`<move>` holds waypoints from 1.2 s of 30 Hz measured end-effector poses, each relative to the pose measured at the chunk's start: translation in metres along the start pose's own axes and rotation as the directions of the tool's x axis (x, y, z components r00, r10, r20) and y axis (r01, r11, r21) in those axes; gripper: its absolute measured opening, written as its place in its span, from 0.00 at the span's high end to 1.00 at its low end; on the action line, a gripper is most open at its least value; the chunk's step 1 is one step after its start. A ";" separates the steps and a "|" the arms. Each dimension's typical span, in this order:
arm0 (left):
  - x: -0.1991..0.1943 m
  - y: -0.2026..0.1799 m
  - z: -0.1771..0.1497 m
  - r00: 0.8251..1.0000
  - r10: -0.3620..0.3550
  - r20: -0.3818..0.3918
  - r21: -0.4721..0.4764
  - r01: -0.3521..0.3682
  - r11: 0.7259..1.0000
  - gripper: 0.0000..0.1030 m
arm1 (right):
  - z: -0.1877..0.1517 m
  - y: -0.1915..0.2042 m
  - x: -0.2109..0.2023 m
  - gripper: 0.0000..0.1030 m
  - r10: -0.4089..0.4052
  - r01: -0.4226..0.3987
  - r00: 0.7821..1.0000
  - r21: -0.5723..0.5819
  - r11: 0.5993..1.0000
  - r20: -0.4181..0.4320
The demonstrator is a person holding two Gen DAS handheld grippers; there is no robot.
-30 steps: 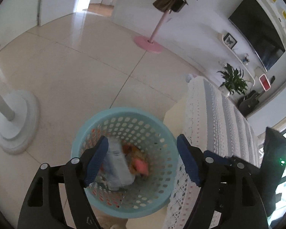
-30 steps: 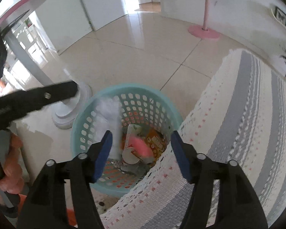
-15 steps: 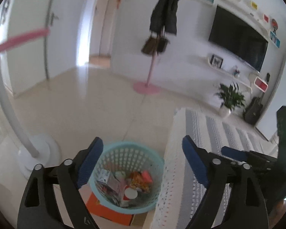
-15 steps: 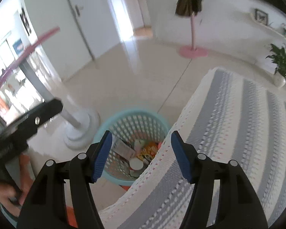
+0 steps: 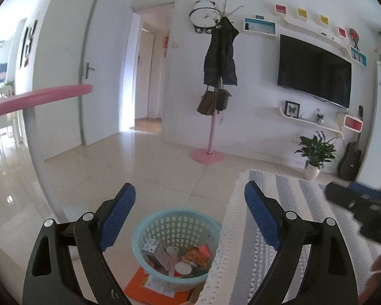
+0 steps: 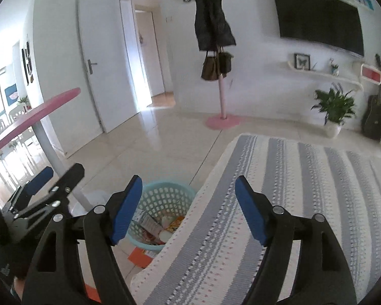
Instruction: Collect trash
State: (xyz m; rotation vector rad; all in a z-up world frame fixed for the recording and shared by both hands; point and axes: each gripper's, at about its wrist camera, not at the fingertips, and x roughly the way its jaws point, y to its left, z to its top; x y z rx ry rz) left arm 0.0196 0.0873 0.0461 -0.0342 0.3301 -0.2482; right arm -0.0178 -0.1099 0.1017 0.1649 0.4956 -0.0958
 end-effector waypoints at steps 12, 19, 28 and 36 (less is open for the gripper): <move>0.009 -0.015 -0.019 0.994 -0.074 -0.077 0.053 0.078 0.996 0.13 | -0.044 -0.014 -0.014 0.30 -0.103 0.102 0.994 0.023 0.994 0.040; 0.005 -0.004 -0.022 0.996 -0.047 -0.069 0.050 0.050 0.997 0.11 | -0.045 -0.023 -0.014 0.30 -0.035 0.033 0.999 0.094 0.995 0.022; 0.005 0.005 -0.021 0.997 -0.030 -0.074 0.030 0.032 0.999 0.10 | -0.042 0.000 -0.024 0.30 -0.081 0.080 0.995 0.011 0.997 0.058; 0.005 0.008 -0.023 0.995 -0.044 -0.086 0.014 0.045 0.999 0.10 | -0.047 -0.003 -0.022 0.30 -0.090 0.090 0.995 0.010 0.996 0.052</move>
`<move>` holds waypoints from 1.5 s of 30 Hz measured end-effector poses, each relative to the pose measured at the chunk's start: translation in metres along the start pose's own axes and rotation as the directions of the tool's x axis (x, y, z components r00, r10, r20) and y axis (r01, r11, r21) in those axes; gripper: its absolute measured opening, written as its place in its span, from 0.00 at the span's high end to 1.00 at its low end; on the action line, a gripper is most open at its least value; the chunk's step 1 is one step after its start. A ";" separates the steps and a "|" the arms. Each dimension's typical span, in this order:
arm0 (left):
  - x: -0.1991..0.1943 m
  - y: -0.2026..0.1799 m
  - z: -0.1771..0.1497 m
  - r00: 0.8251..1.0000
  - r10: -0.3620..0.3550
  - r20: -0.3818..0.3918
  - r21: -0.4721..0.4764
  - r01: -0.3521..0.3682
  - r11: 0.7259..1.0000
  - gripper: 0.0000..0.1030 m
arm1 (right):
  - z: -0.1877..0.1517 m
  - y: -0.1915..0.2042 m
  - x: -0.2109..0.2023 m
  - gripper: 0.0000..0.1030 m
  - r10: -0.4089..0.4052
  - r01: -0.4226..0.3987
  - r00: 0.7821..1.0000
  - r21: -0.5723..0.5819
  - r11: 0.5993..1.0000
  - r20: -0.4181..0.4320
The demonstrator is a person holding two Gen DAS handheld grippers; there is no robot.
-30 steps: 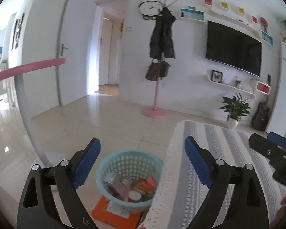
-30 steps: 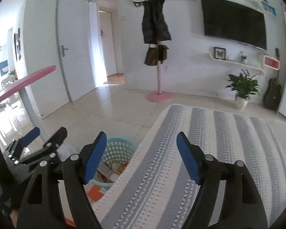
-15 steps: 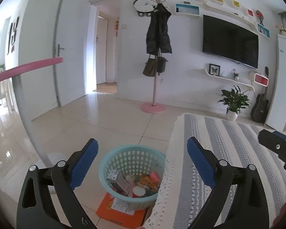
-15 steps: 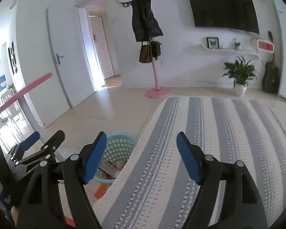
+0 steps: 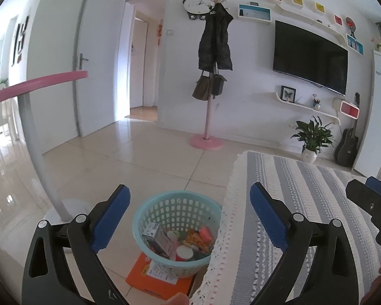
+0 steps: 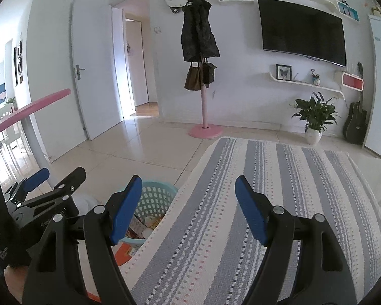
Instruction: Collect trash
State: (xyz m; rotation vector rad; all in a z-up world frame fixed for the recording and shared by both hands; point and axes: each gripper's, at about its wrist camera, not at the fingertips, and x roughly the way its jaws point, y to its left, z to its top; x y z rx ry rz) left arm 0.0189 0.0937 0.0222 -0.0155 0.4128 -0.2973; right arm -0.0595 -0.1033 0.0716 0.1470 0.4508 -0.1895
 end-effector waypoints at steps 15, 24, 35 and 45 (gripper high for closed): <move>0.003 -0.008 0.000 1.000 0.008 -0.002 0.009 -0.008 1.000 0.08 | -0.001 -0.006 0.002 0.30 0.024 -0.023 1.000 0.044 0.999 -0.017; 0.000 -0.010 0.001 1.000 -0.007 0.007 0.010 0.007 1.000 0.08 | -0.001 -0.006 0.001 0.30 0.017 -0.017 1.000 0.037 0.999 -0.009; 0.000 -0.006 0.003 1.000 0.001 0.012 -0.007 -0.001 1.000 0.08 | -0.002 -0.003 0.003 0.30 0.002 -0.002 1.000 0.023 1.000 -0.003; -0.004 -0.011 0.004 0.997 0.056 0.046 0.038 -0.058 0.998 0.07 | -0.001 -0.004 0.000 0.30 0.004 -0.004 1.000 0.027 1.000 0.011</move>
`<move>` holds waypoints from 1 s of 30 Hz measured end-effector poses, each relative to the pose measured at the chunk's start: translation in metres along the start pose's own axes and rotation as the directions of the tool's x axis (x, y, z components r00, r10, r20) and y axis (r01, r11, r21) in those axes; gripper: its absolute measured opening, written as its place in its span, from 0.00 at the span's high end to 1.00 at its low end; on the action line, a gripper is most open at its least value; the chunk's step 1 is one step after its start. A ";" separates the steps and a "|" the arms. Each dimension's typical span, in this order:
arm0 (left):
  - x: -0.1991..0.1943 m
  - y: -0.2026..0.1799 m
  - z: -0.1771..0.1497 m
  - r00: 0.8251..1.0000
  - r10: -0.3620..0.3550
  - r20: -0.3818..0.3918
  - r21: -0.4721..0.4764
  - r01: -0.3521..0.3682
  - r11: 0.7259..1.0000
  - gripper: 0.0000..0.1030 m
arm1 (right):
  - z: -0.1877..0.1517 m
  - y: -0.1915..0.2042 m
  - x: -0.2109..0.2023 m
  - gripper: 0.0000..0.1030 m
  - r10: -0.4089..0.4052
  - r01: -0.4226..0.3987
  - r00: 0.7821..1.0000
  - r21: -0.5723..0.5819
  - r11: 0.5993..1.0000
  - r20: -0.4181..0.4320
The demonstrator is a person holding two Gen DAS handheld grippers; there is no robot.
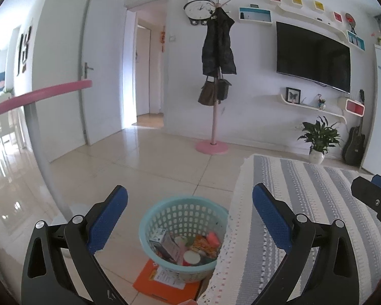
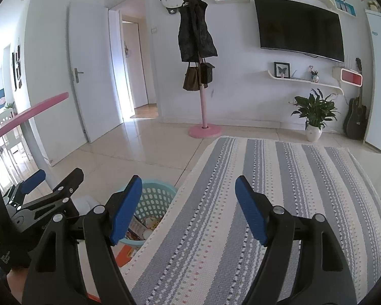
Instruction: Collect trash
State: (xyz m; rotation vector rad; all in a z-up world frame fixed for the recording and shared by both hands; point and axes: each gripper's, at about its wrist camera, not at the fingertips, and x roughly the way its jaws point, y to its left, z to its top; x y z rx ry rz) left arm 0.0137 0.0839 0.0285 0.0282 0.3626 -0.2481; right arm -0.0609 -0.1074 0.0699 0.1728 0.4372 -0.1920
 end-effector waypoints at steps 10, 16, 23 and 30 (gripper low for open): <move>0.001 0.000 0.002 1.000 0.001 -0.003 -0.003 -0.001 1.000 0.07 | 0.002 -0.002 -0.001 0.30 0.003 -0.003 1.000 0.003 1.000 0.004; 0.001 0.000 0.001 1.000 -0.002 -0.002 -0.004 0.002 1.000 0.07 | 0.002 -0.002 -0.001 0.30 0.001 -0.001 1.000 -0.003 1.000 0.003; 0.001 0.001 0.003 1.000 0.005 0.005 0.002 -0.005 1.000 0.07 | 0.001 -0.002 0.003 0.30 0.003 -0.003 1.000 -0.002 1.000 -0.009; 0.000 0.000 0.003 1.000 0.010 0.008 0.005 -0.010 1.000 0.07 | -0.001 -0.002 0.007 0.30 0.009 -0.009 1.000 0.000 1.000 -0.020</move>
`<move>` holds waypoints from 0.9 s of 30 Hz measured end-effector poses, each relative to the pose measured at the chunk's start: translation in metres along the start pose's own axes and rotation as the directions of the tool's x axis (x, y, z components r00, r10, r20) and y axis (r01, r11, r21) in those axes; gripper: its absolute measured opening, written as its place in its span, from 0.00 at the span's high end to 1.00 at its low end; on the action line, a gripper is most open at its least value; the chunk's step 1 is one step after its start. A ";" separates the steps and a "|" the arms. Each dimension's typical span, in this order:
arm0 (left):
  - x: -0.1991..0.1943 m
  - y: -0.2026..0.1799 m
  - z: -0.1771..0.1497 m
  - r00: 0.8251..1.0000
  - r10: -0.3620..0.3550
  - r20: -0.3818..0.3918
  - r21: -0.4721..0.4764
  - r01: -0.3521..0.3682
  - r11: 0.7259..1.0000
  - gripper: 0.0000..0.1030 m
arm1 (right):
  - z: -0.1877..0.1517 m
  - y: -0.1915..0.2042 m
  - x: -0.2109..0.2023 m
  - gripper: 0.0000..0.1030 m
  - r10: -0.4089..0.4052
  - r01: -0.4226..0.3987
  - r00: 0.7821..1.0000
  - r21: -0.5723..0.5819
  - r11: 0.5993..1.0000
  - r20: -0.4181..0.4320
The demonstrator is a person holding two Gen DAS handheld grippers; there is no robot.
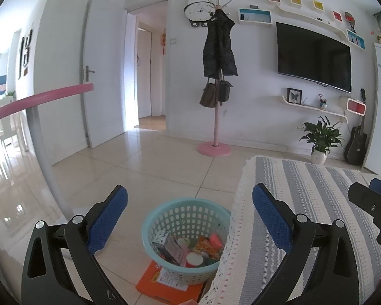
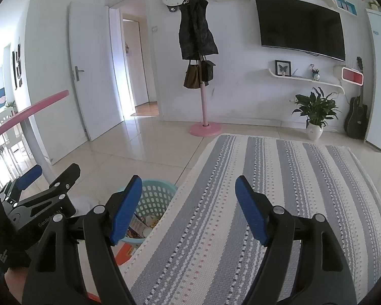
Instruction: Collect trash
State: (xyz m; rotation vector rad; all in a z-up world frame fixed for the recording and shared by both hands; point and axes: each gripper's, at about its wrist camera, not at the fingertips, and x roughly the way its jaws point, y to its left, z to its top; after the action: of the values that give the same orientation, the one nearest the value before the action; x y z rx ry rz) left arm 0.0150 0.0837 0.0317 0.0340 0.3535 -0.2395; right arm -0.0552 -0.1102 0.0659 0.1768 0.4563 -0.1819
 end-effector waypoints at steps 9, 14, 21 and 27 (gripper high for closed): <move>0.000 -0.001 0.001 1.000 -0.002 -0.002 0.001 0.002 1.000 0.07 | -0.004 0.003 0.002 0.30 0.005 -0.005 1.000 -0.003 1.000 -0.002; 0.000 -0.001 -0.001 1.000 -0.004 -0.006 -0.003 0.004 1.000 0.07 | -0.006 0.001 0.001 0.30 0.003 -0.003 1.000 0.004 1.000 0.000; 0.005 0.002 -0.003 0.999 0.006 -0.044 -0.013 -0.006 1.000 0.07 | -0.005 0.001 0.001 0.30 0.002 -0.002 1.000 0.003 1.000 -0.001; 0.007 0.006 -0.004 0.998 0.001 -0.055 -0.028 -0.003 1.000 0.07 | -0.005 0.001 0.001 0.30 0.002 -0.002 1.000 0.006 1.000 -0.002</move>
State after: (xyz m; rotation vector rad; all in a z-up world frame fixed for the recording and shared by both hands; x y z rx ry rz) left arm 0.0210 0.0884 0.0254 0.0131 0.4121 -0.2321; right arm -0.0562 -0.1078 0.0611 0.1835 0.4574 -0.1816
